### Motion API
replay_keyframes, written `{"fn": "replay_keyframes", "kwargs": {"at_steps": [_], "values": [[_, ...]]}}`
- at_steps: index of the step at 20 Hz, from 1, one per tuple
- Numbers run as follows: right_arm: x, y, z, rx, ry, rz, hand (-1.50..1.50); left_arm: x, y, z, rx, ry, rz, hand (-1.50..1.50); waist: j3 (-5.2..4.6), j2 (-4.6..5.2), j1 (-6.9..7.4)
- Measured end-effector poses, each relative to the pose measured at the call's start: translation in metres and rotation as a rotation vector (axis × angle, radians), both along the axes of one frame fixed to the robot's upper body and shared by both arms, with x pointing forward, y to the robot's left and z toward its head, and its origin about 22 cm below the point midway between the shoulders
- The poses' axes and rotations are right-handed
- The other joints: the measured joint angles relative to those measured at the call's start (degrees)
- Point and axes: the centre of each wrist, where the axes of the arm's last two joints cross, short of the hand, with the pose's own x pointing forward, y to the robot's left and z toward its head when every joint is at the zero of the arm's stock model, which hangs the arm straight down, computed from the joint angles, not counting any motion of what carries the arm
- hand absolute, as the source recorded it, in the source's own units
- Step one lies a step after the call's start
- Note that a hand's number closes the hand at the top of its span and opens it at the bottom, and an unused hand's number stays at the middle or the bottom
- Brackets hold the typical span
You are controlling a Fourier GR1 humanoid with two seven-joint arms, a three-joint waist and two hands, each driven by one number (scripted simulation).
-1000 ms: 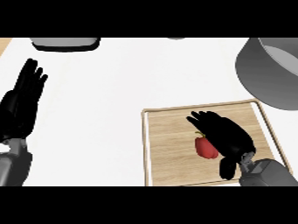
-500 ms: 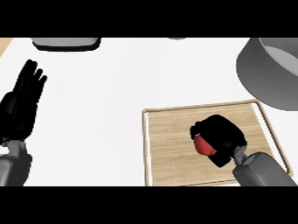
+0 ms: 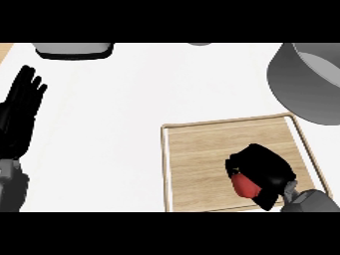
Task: Pick the bell pepper from the tray and place it in the pot
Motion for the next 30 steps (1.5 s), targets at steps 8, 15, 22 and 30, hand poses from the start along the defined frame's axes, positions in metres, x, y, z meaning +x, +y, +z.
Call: {"fn": "replay_keyframes", "kwargs": {"at_steps": [8,15,22,30], "values": [[-0.06,-0.067,0.004,0.168,0.065,0.109,1.5,-0.003,-0.007,-0.009,0.003,-0.001,0.014,0.0,0.08,0.11,-0.62],[-0.073,-0.099,0.038,0.422,-0.07,0.005,1.5,-0.003,0.0,-0.006,0.002,0.002,0.028,0.0,0.09,0.06,-1.23],[-0.071,-0.133,0.085,0.693,-0.33,-0.194,1.5,-0.004,-0.003,-0.006,0.006,-0.001,0.024,0.0,0.08,0.06,-1.09],[-0.047,-0.181,0.138,0.824,-0.49,-0.379,1.5,0.0,-0.009,-0.003,-0.002,-0.002,0.003,0.0,0.06,0.28,0.08]]}}
